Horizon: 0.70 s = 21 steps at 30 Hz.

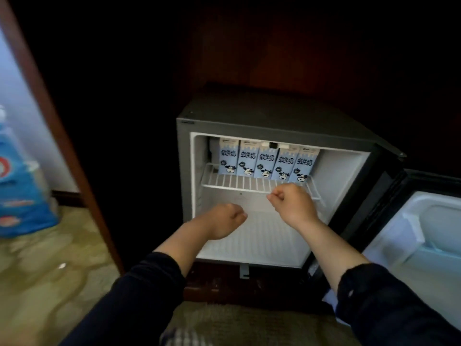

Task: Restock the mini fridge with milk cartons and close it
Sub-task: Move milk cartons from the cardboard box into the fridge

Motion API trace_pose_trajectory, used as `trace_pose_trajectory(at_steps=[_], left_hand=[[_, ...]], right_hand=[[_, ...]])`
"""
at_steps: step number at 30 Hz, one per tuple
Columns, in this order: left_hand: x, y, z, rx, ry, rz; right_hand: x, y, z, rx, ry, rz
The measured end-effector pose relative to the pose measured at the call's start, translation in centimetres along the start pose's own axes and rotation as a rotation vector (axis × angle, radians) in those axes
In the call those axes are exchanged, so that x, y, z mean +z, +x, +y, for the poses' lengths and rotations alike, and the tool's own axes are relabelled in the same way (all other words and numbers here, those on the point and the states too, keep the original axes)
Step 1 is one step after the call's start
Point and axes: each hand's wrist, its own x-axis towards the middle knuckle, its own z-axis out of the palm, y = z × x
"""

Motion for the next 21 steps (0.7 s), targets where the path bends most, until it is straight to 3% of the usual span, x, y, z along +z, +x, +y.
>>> trace_pose_trajectory(at_steps=[10, 21], left_hand=[[-2.8, -17.5, -7.3, -0.349, 0.051, -0.095], [1.3, -35.4, -15.7, -0.695, -0.043, -0.130]], right_hand=[[3.4, -9.4, -14.8, -0.362, -0.173, -0.506], [15.5, -22.4, -24.2, -0.542, -0.223, -0.815]])
